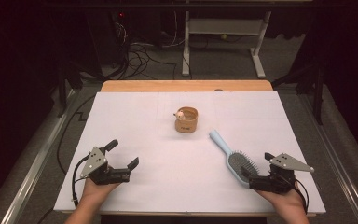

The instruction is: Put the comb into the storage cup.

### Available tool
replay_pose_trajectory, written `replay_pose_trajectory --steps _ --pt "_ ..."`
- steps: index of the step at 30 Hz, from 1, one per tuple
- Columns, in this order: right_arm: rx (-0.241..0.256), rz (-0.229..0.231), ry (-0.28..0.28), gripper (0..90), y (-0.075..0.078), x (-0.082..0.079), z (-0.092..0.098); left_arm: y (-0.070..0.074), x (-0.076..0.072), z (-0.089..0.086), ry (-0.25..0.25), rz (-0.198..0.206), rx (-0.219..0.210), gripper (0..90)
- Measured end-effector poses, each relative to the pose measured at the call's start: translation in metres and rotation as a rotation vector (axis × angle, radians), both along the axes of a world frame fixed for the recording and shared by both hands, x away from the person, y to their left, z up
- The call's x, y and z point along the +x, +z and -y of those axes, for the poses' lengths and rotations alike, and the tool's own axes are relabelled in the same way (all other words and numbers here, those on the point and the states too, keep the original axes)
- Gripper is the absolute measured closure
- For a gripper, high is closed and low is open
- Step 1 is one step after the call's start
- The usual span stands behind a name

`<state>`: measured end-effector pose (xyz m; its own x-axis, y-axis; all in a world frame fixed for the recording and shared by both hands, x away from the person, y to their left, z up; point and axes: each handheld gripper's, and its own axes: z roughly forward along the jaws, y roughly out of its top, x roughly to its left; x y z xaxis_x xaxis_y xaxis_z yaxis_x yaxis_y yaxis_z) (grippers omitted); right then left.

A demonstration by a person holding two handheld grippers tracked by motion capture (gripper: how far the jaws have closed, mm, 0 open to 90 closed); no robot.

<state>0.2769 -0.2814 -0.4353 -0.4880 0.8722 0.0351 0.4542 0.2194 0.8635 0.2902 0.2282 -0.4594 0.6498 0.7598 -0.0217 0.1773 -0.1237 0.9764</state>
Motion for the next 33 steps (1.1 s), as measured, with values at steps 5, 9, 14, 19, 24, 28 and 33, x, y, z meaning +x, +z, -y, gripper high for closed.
replay_pose_trajectory --steps 5,9,14,19,24,28,33 --pt "-0.037 -0.080 0.018 0.0 0.006 0.009 -0.004 -0.001 0.002 0.003 -0.017 -0.022 -0.004 0.4" --pt "-0.074 -0.144 0.031 0.0 0.008 0.016 -0.007 -0.001 0.002 0.003 -0.015 -0.021 0.007 0.4" --pt "-0.130 -0.227 0.047 0.0 0.008 0.021 -0.011 -0.001 0.002 0.003 -0.014 -0.025 0.010 0.4" --pt "-0.175 -0.292 0.064 0.0 0.006 0.025 -0.013 -0.001 0.000 0.004 -0.021 -0.010 0.017 0.4" --pt "-0.210 -0.357 0.082 0.0 0.003 0.027 -0.014 -0.001 -0.001 0.003 -0.013 -0.004 0.020 0.4" --pt "-0.248 -0.399 0.094 0.0 0.003 0.029 -0.015 -0.001 -0.001 0.004 -0.016 -0.007 0.020 0.4" --pt "-0.285 -0.444 0.106 0.0 0.003 0.030 -0.016 -0.001 0.000 0.004 -0.019 -0.019 0.020 0.4"
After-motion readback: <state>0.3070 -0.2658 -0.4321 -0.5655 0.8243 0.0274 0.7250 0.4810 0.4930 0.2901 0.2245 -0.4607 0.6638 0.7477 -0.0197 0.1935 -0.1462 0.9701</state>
